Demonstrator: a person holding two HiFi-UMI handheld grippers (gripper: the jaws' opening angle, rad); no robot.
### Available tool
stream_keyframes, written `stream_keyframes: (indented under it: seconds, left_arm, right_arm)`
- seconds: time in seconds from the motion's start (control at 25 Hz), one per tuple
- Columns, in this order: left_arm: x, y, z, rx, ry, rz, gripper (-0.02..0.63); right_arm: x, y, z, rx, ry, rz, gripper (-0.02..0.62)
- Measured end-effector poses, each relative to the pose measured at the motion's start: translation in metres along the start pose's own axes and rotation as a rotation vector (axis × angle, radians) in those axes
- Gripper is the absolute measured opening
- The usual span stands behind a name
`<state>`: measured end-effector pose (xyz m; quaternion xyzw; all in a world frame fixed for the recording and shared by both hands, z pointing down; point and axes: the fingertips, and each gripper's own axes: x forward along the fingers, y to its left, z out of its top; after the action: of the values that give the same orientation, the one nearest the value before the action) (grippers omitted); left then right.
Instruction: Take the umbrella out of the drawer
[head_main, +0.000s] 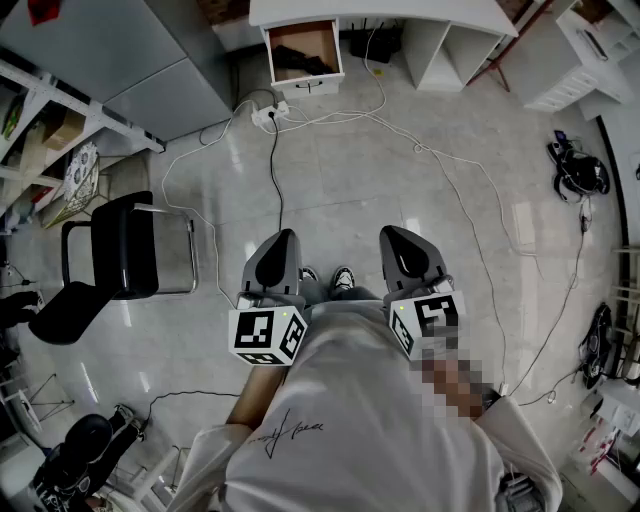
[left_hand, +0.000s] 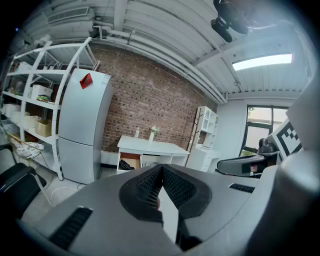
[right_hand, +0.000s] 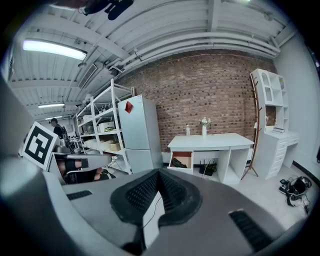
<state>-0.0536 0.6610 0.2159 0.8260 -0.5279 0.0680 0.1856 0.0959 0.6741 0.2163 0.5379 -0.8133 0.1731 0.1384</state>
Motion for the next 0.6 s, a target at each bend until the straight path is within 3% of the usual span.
stream_keyframes:
  seconds: [0.24,0.4,0.6]
  left_arm:
    - [0.004,-0.01,0.0,0.017,0.015,-0.002,0.017]
    - [0.005,-0.014,0.001,0.015,0.026,0.0,0.017]
    - [0.017,-0.013,0.0,0.004,0.06,-0.008,0.017]
  right_arm:
    - [-0.003,-0.012,0.003,0.024,-0.036,0.004,0.011]
    - [-0.012,-0.011,0.005,0.101,-0.079,0.089,0.011]
    - [-0.008,-0.009,0.0,0.065,-0.036,0.147,0.011]
